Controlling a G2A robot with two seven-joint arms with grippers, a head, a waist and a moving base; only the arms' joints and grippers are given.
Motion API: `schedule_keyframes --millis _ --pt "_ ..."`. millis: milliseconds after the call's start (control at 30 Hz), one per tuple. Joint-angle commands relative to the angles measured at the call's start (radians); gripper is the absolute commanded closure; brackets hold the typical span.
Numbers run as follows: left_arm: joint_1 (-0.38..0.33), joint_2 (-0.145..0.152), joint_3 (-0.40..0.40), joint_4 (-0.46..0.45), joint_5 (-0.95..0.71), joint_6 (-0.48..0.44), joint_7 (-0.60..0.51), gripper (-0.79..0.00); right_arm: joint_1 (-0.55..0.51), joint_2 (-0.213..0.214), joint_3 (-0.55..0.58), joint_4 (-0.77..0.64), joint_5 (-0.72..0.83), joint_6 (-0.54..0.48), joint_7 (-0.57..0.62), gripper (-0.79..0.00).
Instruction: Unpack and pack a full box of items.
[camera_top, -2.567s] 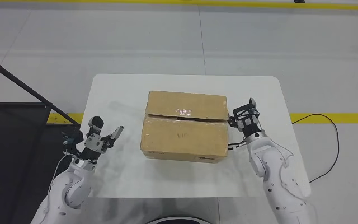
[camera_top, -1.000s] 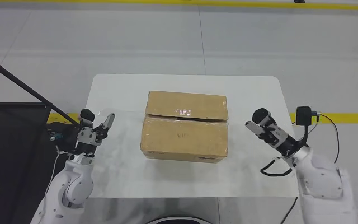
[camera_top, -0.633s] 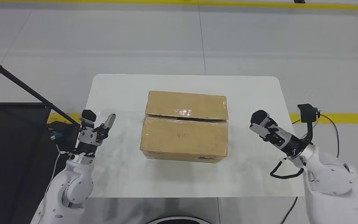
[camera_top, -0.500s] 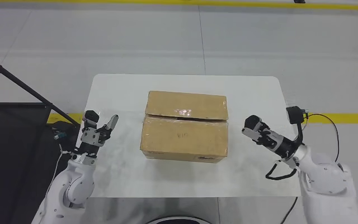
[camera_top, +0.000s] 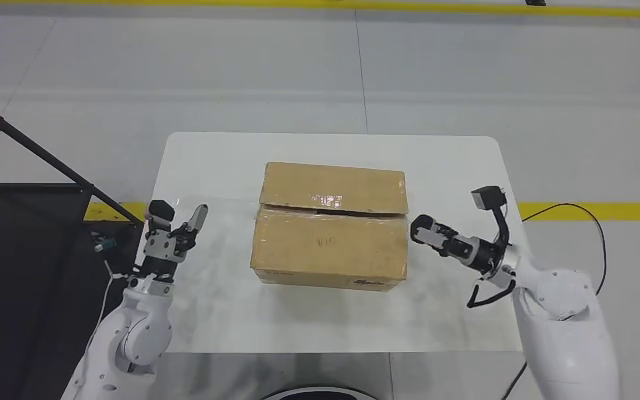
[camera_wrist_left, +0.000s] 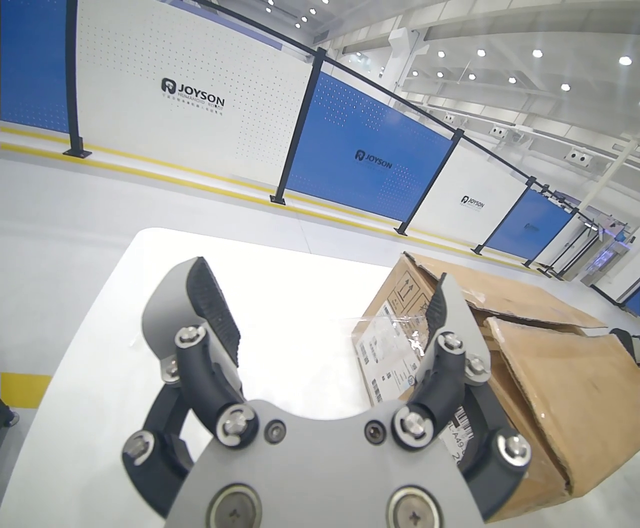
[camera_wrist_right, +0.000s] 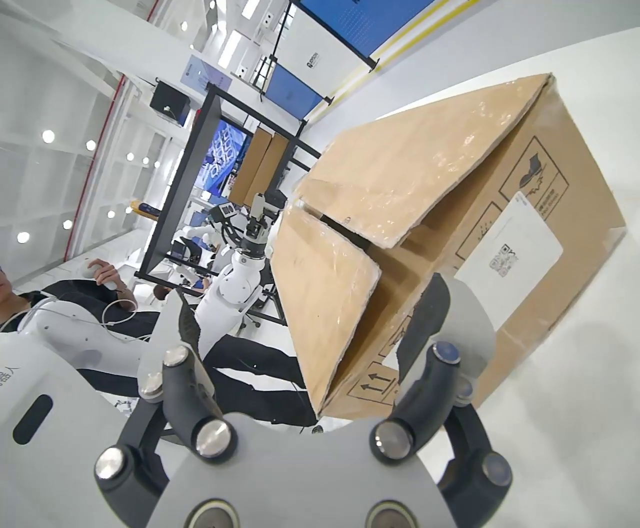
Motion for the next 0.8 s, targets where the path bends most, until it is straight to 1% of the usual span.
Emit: schedule_keyframes --millis 0,100,300,400,467,533,600,767 --pt "0.002 -0.001 -0.002 -0.001 -0.001 0.000 0.000 -0.785 0.016 0.000 -0.019 0.017 0.039 -0.007 0.012 -0.785" --pt "0.004 -0.002 -0.004 -0.001 -0.002 0.000 0.002 -0.785 0.037 0.001 -0.034 0.030 0.091 -0.010 0.035 -0.785" --pt "0.007 -0.006 -0.002 -0.005 -0.002 -0.002 0.004 -0.785 0.040 0.007 -0.030 0.021 0.231 -0.030 0.103 -0.785" --pt "0.007 -0.007 0.003 -0.013 0.002 -0.013 0.004 -0.785 0.030 0.012 -0.024 0.006 0.324 -0.043 0.166 -0.785" --pt "0.006 -0.007 0.006 -0.021 0.005 -0.031 0.005 -0.785 0.020 0.016 -0.014 -0.004 0.394 -0.053 0.233 -0.785" --pt "0.007 -0.007 0.008 -0.029 0.013 -0.061 0.005 -0.785 0.007 0.024 -0.006 -0.048 0.427 -0.023 0.263 -0.785" --pt "0.009 -0.005 0.010 -0.037 0.027 -0.101 0.008 -0.785 -0.017 0.033 0.005 -0.104 0.424 -0.007 0.280 -0.785" --pt "0.020 0.002 0.008 -0.051 0.090 -0.244 0.010 -0.785 -0.094 0.061 0.020 -0.243 0.379 0.004 0.290 -0.785"
